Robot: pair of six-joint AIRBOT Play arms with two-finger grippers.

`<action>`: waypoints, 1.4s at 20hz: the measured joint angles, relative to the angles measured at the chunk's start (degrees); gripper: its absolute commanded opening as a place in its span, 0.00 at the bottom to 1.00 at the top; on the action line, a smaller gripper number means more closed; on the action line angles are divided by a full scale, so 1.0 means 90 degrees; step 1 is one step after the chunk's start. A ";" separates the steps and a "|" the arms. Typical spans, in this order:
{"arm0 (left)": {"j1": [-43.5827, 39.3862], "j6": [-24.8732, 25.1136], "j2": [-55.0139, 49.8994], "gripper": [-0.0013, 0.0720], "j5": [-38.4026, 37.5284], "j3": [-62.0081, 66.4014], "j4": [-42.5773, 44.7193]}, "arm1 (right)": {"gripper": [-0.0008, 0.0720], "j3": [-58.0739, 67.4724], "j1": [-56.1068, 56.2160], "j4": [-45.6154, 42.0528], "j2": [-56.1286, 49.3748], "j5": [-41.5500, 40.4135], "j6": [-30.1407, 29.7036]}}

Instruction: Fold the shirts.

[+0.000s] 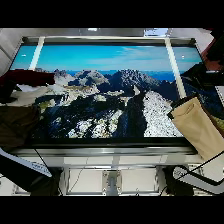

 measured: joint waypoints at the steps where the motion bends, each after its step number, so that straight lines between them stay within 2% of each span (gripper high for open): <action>1: 0.0032 0.0068 -0.0119 0.81 0.0172 -0.0002 -0.0328 | 0.67 0.0000 0.0039 0.0080 0.0000 -0.0005 0.0049; 2: 0.0053 0.0185 -0.0202 0.60 0.0372 -0.0002 -0.0641 | 0.67 0.0000 0.0097 0.0170 0.0000 -0.0017 0.0083; 3: 0.0073 0.0282 -0.0272 0.06 0.0561 0.0000 -0.0906 | 0.67 0.0000 0.0170 0.0228 0.0000 -0.0041 0.0119; 4: 0.0087 0.0389 -0.0330 0.03 0.0704 0.0002 -0.1100 | 0.67 0.0000 0.0250 0.0248 0.0000 -0.0075 0.0141; 6: 0.0107 0.0622 -0.0381 0.03 0.0831 0.0044 -0.1360 | 0.67 0.0000 0.0425 0.0323 0.0000 -0.0228 0.0165; 9: 0.0119 0.0974 -0.0420 0.03 0.0508 0.0177 -0.1598 | 0.67 0.0000 0.0641 0.0362 0.0000 -0.0512 0.0185; 15: -0.0423 0.1809 -0.0240 0.03 -0.1503 0.0714 -0.2297 | 0.67 0.0000 0.0787 0.0384 0.0000 -0.0537 0.0206; 18: -0.1285 0.2234 -0.0005 0.03 -0.2470 0.0882 -0.2589 | 0.67 0.0000 0.0801 0.0384 0.0000 -0.0253 0.0151; 21: -0.2518 0.2528 0.0138 0.03 -0.3271 0.0947 -0.2703 | 0.67 0.0000 0.0811 0.0367 0.0000 0.0019 -0.0027; 26: -0.4830 0.2997 0.0211 0.06 -0.3699 0.0979 -0.2618 | 0.67 0.0000 0.0816 0.0228 0.0000 0.0189 -0.0372; 27: -0.5289 0.3060 0.0216 0.27 -0.3653 0.0979 -0.2533 | 0.67 0.0000 0.0833 0.0187 0.0000 0.0204 -0.0459; 28: -0.5710 0.3130 0.0221 0.72 -0.3551 0.0991 -0.2424 | 0.67 0.0000 0.0869 0.0134 0.0000 0.0221 -0.0539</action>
